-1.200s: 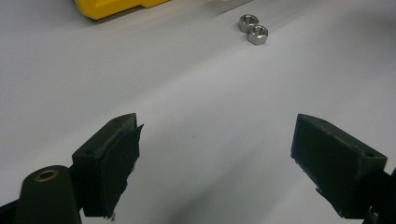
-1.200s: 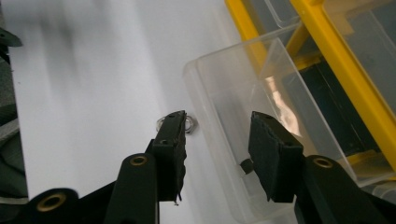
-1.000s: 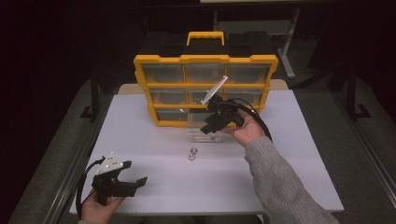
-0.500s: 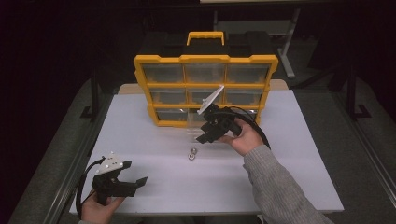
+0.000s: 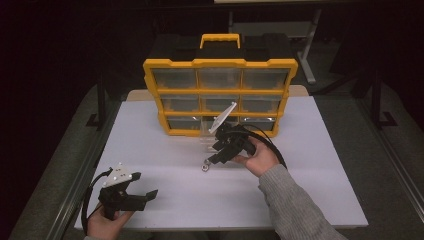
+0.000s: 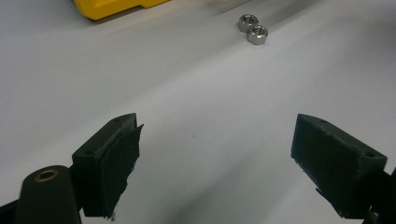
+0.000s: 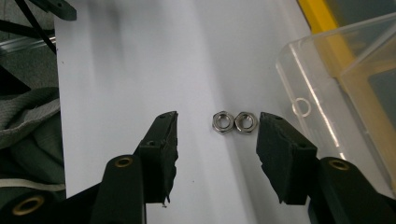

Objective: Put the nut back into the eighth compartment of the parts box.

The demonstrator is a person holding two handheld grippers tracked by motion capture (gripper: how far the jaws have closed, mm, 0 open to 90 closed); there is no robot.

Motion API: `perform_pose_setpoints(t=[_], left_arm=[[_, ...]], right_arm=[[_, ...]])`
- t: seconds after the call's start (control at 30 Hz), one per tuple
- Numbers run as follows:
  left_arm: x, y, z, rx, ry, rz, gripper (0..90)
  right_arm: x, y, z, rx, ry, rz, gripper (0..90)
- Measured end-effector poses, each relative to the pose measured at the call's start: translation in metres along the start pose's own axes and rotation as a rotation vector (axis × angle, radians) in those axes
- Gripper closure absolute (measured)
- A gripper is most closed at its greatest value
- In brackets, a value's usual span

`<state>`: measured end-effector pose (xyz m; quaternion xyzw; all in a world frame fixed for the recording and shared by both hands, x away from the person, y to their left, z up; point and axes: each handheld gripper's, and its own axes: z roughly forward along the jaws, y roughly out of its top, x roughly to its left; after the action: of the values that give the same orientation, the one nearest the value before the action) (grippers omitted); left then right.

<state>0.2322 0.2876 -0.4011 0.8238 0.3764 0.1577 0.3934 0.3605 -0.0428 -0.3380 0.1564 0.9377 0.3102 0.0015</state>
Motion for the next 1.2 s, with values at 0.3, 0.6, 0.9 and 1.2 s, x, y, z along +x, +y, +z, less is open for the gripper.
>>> perform_pose_setpoints(t=[0.3, 0.6, 0.9, 1.2], left_arm=[[0.000, 0.000, 0.000, -0.005, 0.000, -0.001, 15.0], [0.000, 0.000, 0.000, -0.006, 0.000, 0.000, 15.0], [0.000, 0.000, -0.001, -0.008, -0.003, -0.005, 15.0], [-0.001, 0.000, 0.000, -0.011, -0.002, -0.006, 15.0]], right_arm=[[0.003, -0.008, 0.017, 0.019, 0.013, 0.000, 46.7], [0.007, -0.012, 0.039, 0.053, 0.016, -0.009, 47.2], [0.004, -0.016, 0.064, 0.084, 0.029, 0.005, 47.8], [0.002, -0.020, 0.082, 0.123, 0.016, 0.016, 49.9]])
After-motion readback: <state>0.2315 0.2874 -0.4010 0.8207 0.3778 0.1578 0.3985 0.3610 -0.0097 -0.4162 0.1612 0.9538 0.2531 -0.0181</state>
